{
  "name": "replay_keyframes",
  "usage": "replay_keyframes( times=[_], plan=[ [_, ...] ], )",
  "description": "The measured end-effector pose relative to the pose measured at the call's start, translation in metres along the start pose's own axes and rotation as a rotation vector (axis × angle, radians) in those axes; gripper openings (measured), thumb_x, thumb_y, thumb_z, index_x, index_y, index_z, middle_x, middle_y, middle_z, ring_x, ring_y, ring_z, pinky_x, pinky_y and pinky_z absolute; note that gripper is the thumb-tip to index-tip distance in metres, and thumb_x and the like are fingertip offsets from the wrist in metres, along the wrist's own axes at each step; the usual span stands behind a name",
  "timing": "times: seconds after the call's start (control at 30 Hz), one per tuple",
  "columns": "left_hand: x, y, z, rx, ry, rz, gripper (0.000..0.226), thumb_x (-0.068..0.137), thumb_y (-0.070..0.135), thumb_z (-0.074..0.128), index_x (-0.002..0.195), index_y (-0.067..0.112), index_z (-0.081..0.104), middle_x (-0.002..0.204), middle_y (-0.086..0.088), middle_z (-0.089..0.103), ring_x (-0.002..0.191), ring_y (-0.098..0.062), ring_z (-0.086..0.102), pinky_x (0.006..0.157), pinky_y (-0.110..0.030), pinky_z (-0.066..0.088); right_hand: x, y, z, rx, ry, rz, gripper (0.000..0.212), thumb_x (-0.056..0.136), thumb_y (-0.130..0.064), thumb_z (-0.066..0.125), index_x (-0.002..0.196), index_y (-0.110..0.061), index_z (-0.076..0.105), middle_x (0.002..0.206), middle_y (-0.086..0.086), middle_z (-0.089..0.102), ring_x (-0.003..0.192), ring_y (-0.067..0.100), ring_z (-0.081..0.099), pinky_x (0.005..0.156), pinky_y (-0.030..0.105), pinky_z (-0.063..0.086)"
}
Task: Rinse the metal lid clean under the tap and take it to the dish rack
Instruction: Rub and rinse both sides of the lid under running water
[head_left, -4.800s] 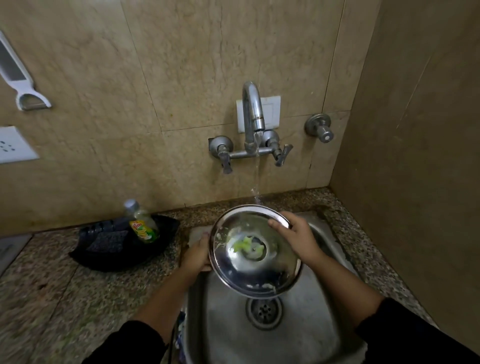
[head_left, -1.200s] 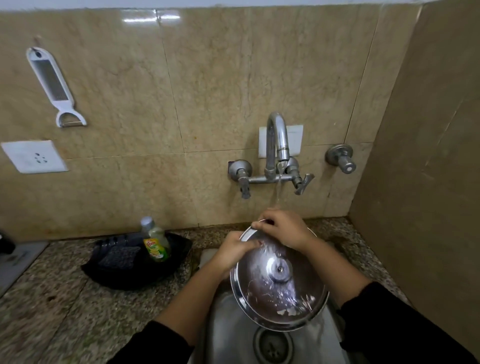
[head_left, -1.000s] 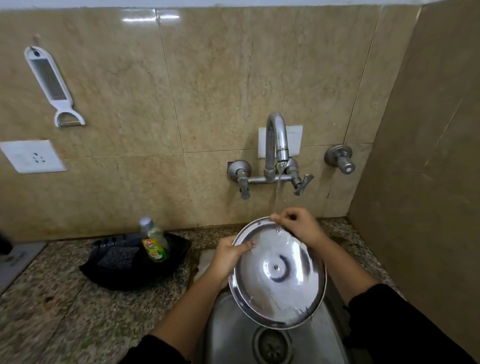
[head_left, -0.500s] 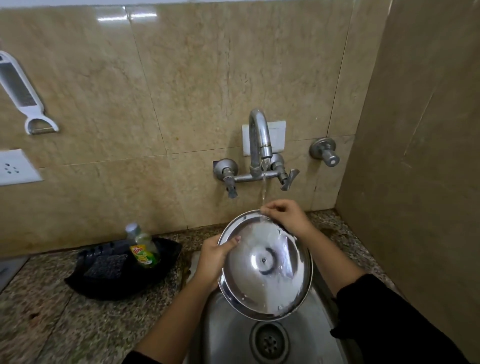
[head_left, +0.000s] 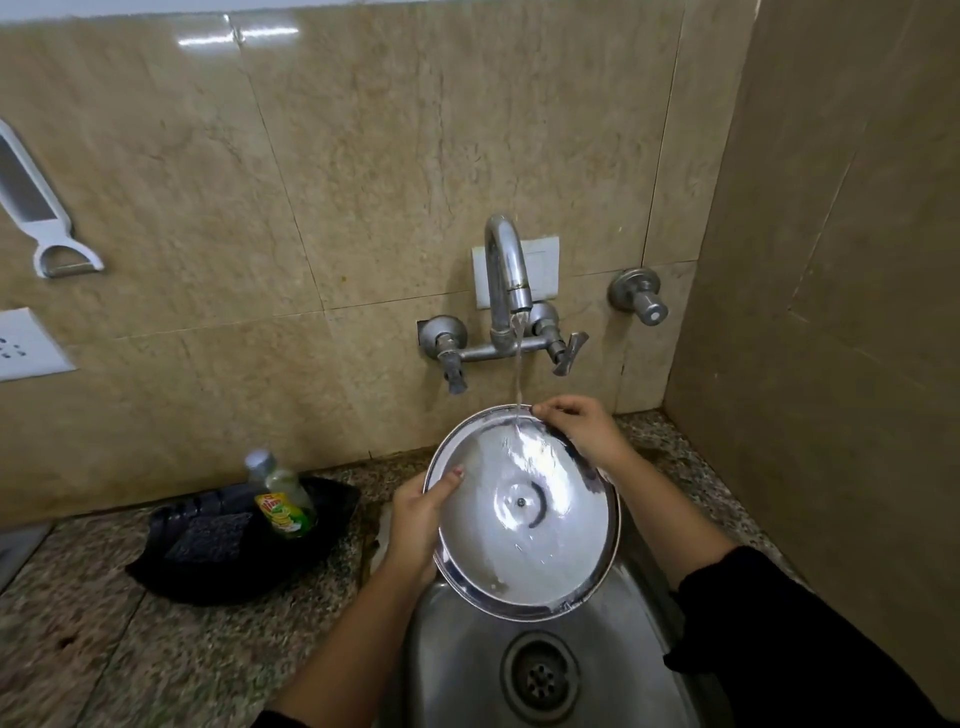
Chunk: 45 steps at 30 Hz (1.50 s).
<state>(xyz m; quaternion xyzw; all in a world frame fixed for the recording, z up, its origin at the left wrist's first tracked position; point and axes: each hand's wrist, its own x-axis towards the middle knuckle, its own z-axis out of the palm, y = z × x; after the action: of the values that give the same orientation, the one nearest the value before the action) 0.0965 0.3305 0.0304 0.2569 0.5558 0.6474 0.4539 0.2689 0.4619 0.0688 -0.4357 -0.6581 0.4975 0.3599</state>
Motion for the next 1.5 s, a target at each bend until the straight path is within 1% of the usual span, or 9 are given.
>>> replay_keyframes(
  times=[0.23, 0.43, 0.63, 0.77, 0.87, 1.0, 1.1, 1.23, 1.5],
  plan=[
    [0.022, 0.037, 0.037, 0.352, -0.196, -0.035, 0.022, 0.081, 0.018, 0.072, 0.093, 0.0, 0.072, 0.089, -0.018, 0.074, 0.073, -0.028, 0.069, 0.07, -0.034, 0.057, 0.006, -0.003, -0.014, 0.027, -0.037, -0.023, 0.013, 0.088, -0.016, 0.066, 0.083, -0.006, 0.073, 0.059, -0.006, 0.066, 0.055, 0.004, 0.057, 0.06, 0.021, 0.045],
    [0.047, 0.044, 0.074, 0.382, -0.217, -0.1, 0.031, 0.075, 0.026, 0.078, 0.088, -0.002, 0.071, 0.092, -0.021, 0.073, 0.08, -0.036, 0.07, 0.078, -0.043, 0.056, 0.018, 0.005, -0.035, -0.128, 0.157, 0.0, 0.012, 0.089, -0.03, 0.065, 0.08, -0.027, 0.073, 0.081, -0.002, 0.073, 0.081, 0.019, 0.066, 0.078, 0.036, 0.049],
    [0.051, 0.032, 0.079, 0.272, -0.212, -0.06, 0.01, 0.082, 0.017, 0.072, 0.08, 0.007, 0.071, 0.064, -0.004, 0.073, 0.056, -0.018, 0.069, 0.053, -0.024, 0.054, 0.016, -0.005, -0.019, -0.675, 0.276, -0.176, 0.028, 0.091, -0.04, 0.056, 0.108, -0.02, 0.067, 0.107, 0.002, 0.067, 0.103, 0.023, 0.057, 0.085, 0.038, 0.046],
    [0.048, 0.024, 0.068, 0.289, -0.221, 0.033, 0.01, 0.086, 0.01, 0.066, 0.086, 0.001, 0.07, 0.076, -0.014, 0.07, 0.073, -0.024, 0.064, 0.065, -0.028, 0.05, 0.009, -0.01, 0.018, -0.877, 0.08, -0.444, 0.026, 0.095, -0.03, 0.05, 0.114, -0.02, 0.065, 0.117, 0.005, 0.062, 0.115, 0.028, 0.049, 0.094, 0.04, 0.034],
    [0.043, 0.025, 0.053, 0.365, -0.221, 0.116, 0.011, 0.085, 0.01, 0.067, 0.087, 0.0, 0.071, 0.08, -0.016, 0.068, 0.071, -0.02, 0.061, 0.062, -0.025, 0.049, 0.01, -0.009, 0.018, -0.599, -0.109, -0.424, 0.024, 0.093, -0.028, 0.055, 0.112, -0.02, 0.069, 0.112, 0.002, 0.067, 0.107, 0.019, 0.057, 0.094, 0.038, 0.041],
    [0.037, 0.022, 0.023, 0.249, -0.114, 0.013, 0.015, 0.082, 0.018, 0.071, 0.089, 0.004, 0.073, 0.091, -0.019, 0.073, 0.078, -0.032, 0.069, 0.075, -0.039, 0.056, 0.014, 0.001, -0.013, -0.096, -0.04, -0.069, 0.017, 0.092, -0.021, 0.061, 0.1, -0.011, 0.072, 0.094, 0.007, 0.071, 0.087, 0.022, 0.064, 0.084, 0.038, 0.049],
    [0.04, 0.026, 0.015, 0.252, -0.197, -0.122, 0.02, 0.081, 0.018, 0.072, 0.09, 0.0, 0.072, 0.092, -0.022, 0.073, 0.082, -0.036, 0.069, 0.081, -0.044, 0.055, 0.012, -0.001, -0.011, -0.149, -0.035, -0.098, 0.015, 0.091, -0.022, 0.061, 0.095, -0.015, 0.073, 0.083, 0.0, 0.071, 0.077, 0.014, 0.062, 0.076, 0.032, 0.047],
    [0.039, 0.039, 0.031, 0.401, -0.418, -0.11, 0.016, 0.081, 0.009, 0.07, 0.095, 0.001, 0.072, 0.083, -0.014, 0.074, 0.07, -0.023, 0.069, 0.067, -0.029, 0.056, 0.013, -0.015, 0.025, -0.356, -0.253, -0.197, 0.008, 0.084, -0.03, 0.069, 0.085, -0.025, 0.075, 0.085, -0.003, 0.075, 0.083, 0.015, 0.069, 0.081, 0.038, 0.053],
    [0.028, 0.003, -0.002, 0.308, -0.235, -0.115, 0.01, 0.08, 0.008, 0.071, 0.088, 0.004, 0.073, 0.083, -0.015, 0.074, 0.074, -0.029, 0.069, 0.069, -0.033, 0.057, -0.006, 0.029, 0.001, -0.059, -0.015, -0.001, 0.017, 0.088, -0.013, 0.065, 0.095, 0.001, 0.072, 0.072, -0.004, 0.065, 0.062, -0.003, 0.057, 0.067, 0.019, 0.044]
  ],
)
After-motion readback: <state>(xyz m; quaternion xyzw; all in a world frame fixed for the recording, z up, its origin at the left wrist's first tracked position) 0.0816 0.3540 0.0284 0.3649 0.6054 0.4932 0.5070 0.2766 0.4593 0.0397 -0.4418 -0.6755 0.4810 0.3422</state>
